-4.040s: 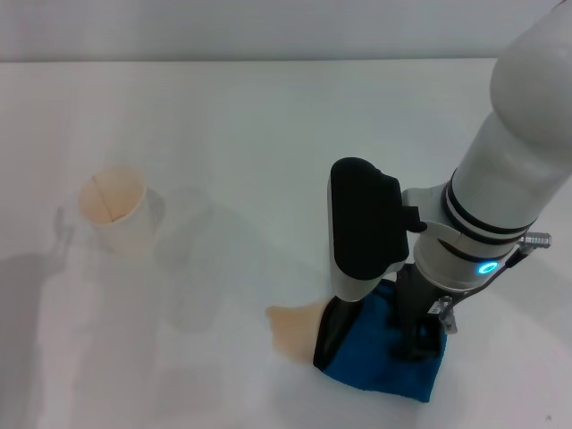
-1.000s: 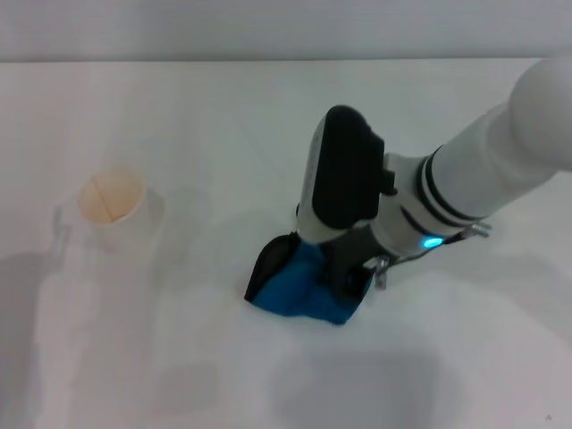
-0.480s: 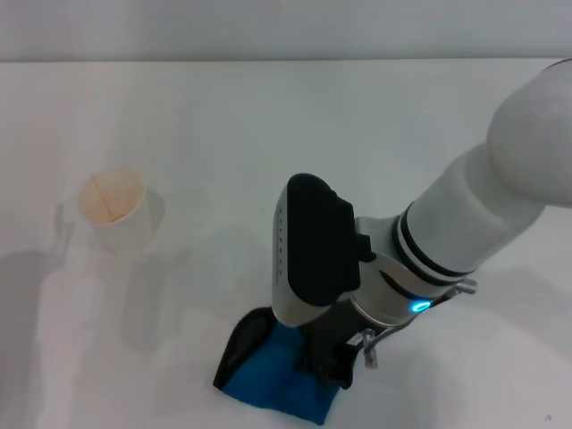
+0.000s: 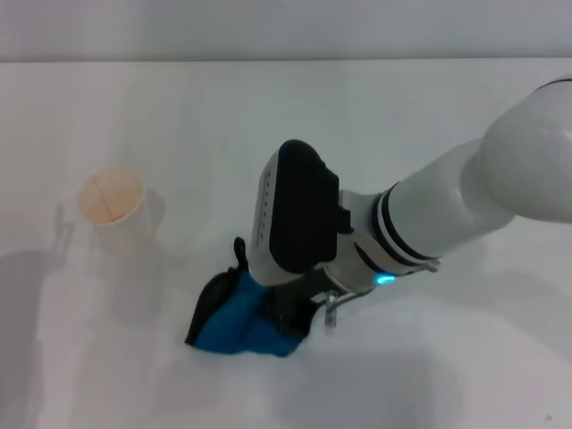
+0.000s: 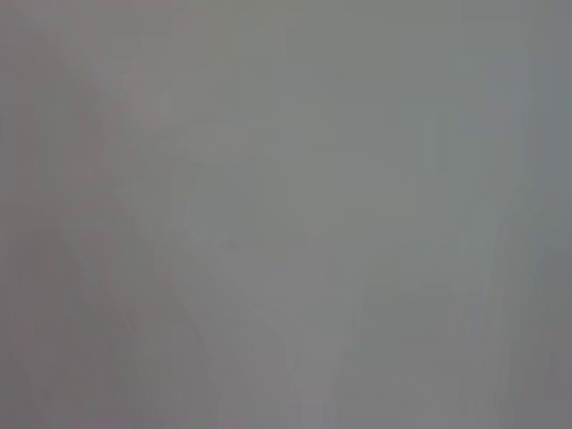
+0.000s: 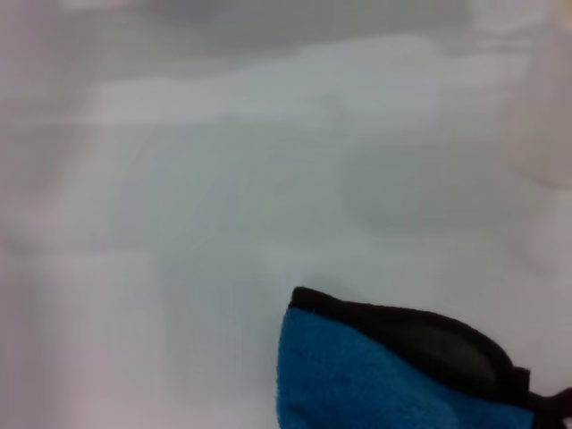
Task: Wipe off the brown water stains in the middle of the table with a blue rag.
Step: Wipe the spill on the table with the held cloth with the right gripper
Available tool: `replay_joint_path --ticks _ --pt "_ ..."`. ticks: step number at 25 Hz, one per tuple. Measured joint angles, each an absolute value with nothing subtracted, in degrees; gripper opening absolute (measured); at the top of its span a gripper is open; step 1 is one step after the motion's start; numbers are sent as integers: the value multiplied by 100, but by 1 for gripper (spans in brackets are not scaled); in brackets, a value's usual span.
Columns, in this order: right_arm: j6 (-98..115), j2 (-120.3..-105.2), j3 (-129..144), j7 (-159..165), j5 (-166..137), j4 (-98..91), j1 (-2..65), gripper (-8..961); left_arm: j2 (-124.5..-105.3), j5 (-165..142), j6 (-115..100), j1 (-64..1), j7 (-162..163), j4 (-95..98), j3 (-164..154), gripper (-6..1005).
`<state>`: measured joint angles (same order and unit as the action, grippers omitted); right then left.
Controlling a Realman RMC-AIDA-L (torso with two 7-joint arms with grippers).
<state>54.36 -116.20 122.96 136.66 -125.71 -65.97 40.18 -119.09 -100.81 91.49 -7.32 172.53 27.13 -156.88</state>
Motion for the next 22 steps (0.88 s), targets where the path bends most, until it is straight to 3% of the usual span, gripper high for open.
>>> replay_joint_path --ticks 11,22 --pt "5043 -11559 11420 13664 -13023 -5619 4072 32 -11917 -10081 9150 -722 17253 2716 -15688 876" --pt "5810 -11514 10126 13625 -13848 -5850 3753 31 -11918 -10081 9150 -738 17253 2716 -15689 876"
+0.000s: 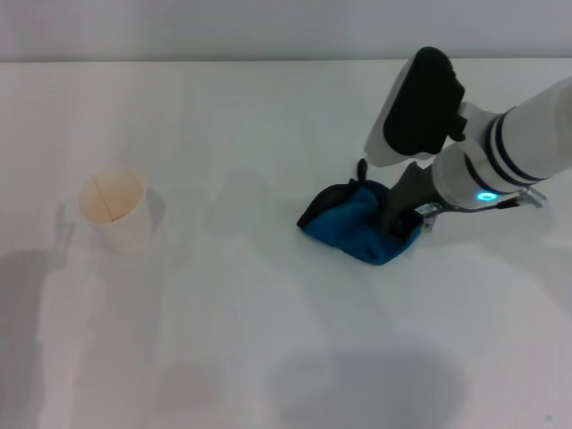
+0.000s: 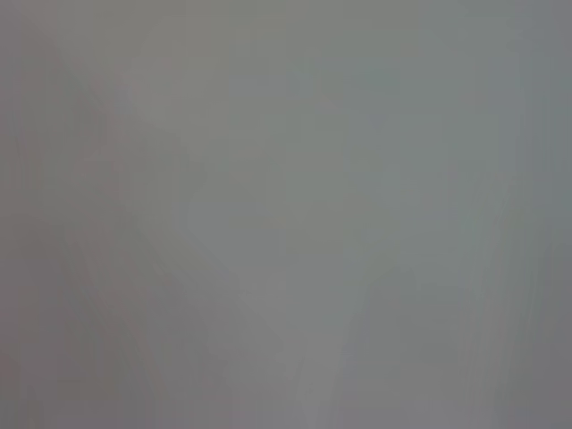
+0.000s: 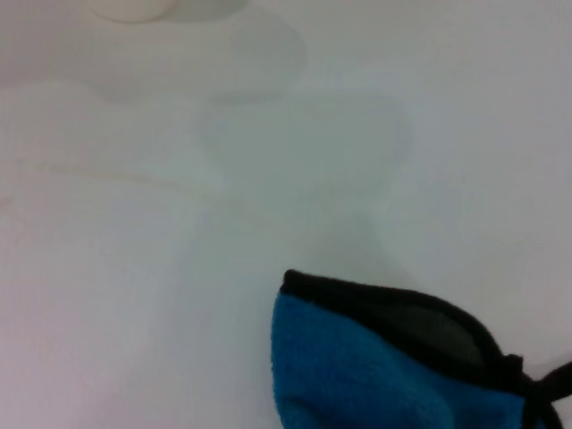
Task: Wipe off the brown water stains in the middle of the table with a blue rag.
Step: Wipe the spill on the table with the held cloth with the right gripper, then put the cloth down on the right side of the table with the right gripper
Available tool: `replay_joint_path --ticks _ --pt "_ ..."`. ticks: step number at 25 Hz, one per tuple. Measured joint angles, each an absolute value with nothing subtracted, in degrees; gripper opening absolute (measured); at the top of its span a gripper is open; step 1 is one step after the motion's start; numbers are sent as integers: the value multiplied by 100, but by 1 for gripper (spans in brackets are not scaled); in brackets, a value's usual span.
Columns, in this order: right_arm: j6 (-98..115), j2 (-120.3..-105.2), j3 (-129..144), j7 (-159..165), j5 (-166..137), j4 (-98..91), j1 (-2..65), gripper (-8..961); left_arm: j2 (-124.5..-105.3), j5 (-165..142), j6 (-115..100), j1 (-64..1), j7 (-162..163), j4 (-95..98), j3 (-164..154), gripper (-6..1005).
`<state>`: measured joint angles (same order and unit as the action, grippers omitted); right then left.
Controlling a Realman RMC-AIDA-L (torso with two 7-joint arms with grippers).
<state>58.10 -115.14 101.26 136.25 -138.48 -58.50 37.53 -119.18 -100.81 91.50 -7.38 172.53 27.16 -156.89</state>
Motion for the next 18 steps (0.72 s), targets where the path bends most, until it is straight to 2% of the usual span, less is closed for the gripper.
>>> replay_joint_path --ticks 10,14,18 --pt "6164 -11459 8888 13623 -14423 -5865 3425 38 -11911 -10081 9135 -738 17253 2716 -15688 876" --pt "6406 -11496 8315 13623 -14977 -6025 3233 42 -11903 -10081 9136 -742 17253 2716 -15683 876" --pt "6711 -11471 7761 13623 -15107 -6208 3000 46 -11903 -10081 9136 -743 17253 2704 -15627 876"
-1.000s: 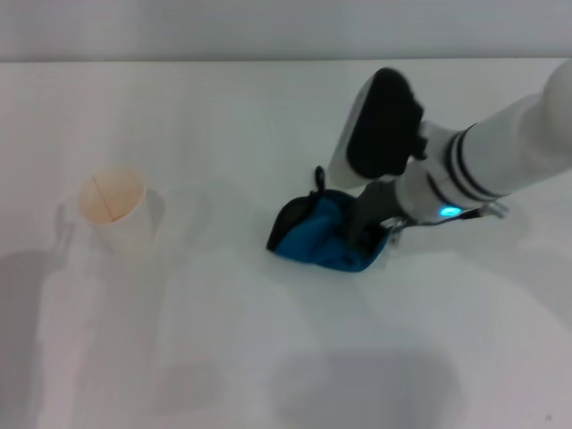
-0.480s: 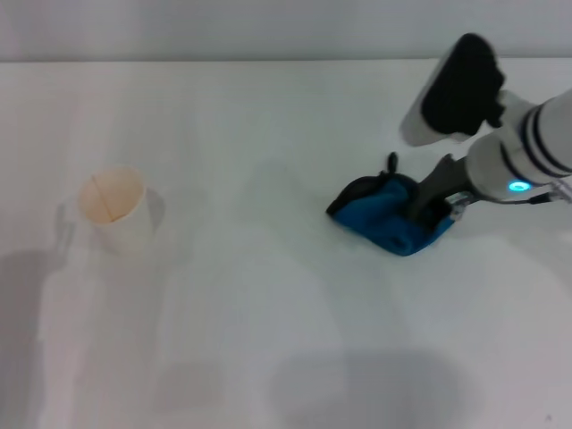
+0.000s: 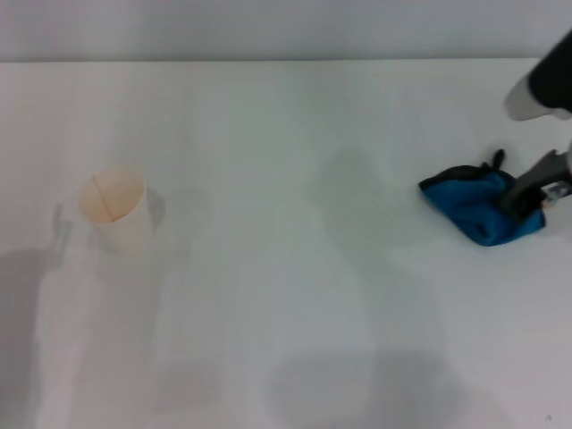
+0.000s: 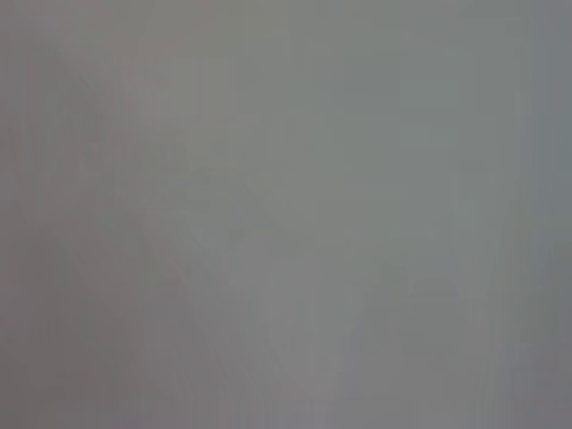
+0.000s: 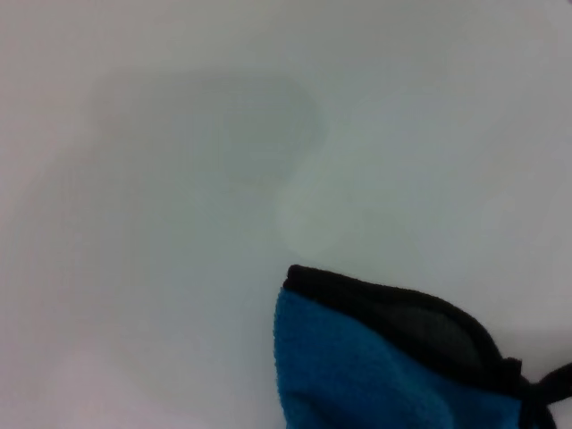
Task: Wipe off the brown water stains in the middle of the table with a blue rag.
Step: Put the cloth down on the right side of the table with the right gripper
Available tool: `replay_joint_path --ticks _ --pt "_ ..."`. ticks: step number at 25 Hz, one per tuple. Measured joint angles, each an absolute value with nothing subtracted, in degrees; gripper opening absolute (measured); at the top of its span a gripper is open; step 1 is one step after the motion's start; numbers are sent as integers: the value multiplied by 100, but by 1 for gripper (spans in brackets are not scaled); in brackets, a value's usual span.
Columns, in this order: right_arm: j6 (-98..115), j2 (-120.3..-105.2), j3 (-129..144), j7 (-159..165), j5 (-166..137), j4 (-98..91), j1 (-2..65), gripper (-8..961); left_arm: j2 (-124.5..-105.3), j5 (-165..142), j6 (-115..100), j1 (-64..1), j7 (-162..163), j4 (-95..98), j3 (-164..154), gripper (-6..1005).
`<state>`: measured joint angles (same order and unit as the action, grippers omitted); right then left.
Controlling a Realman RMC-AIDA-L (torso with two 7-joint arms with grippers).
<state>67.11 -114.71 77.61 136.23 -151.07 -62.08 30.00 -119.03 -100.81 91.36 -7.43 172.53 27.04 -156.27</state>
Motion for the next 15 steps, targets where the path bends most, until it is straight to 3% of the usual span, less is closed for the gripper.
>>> replay_joint_path --ticks 15 --pt "8280 -11518 6781 13665 -15266 -7354 2043 60 -11901 -10081 9138 -738 17257 2680 -15538 875"
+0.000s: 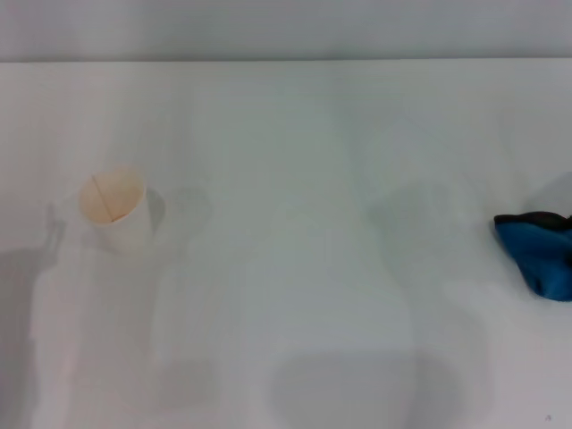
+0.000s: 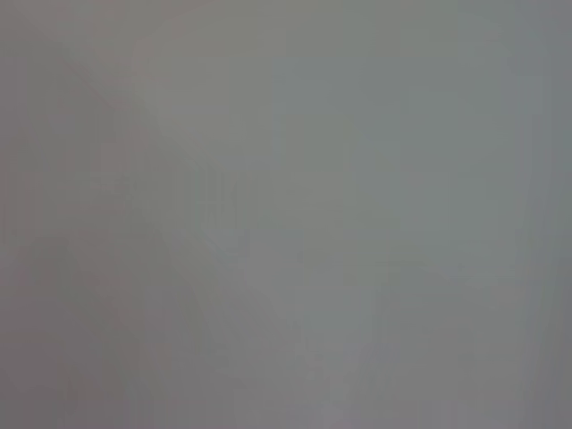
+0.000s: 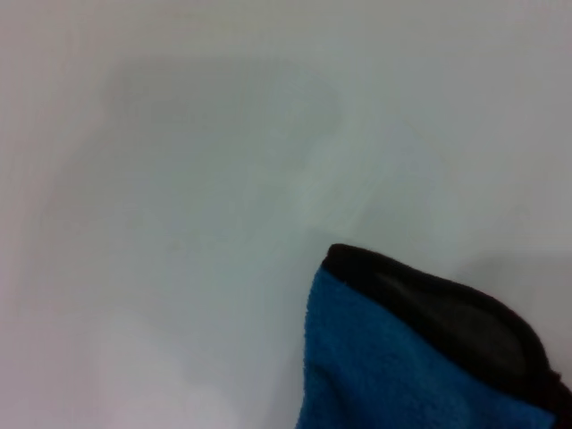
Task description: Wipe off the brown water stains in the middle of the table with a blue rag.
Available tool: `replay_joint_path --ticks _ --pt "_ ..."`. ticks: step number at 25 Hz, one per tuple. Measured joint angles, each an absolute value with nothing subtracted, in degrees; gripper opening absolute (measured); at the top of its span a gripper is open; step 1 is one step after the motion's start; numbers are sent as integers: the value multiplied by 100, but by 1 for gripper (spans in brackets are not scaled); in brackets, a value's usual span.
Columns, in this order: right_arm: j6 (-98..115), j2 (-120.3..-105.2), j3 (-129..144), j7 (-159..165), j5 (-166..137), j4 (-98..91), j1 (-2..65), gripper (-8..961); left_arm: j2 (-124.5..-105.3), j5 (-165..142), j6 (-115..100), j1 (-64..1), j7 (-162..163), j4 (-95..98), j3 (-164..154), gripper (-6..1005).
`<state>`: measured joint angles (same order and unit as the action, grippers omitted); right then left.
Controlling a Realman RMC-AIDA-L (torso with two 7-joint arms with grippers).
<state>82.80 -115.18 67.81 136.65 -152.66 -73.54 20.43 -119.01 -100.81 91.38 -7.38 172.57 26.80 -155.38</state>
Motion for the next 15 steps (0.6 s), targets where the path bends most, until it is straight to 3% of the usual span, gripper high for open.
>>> replay_joint_path --ticks 14,15 --pt "8777 -11532 6810 13651 -15155 -7533 2085 73 -11902 -10081 9105 -880 17262 2713 -15508 875" --pt "8777 -11531 6810 13649 -15115 -7610 2081 150 -11904 -10081 9105 -870 17262 2715 -15497 875"
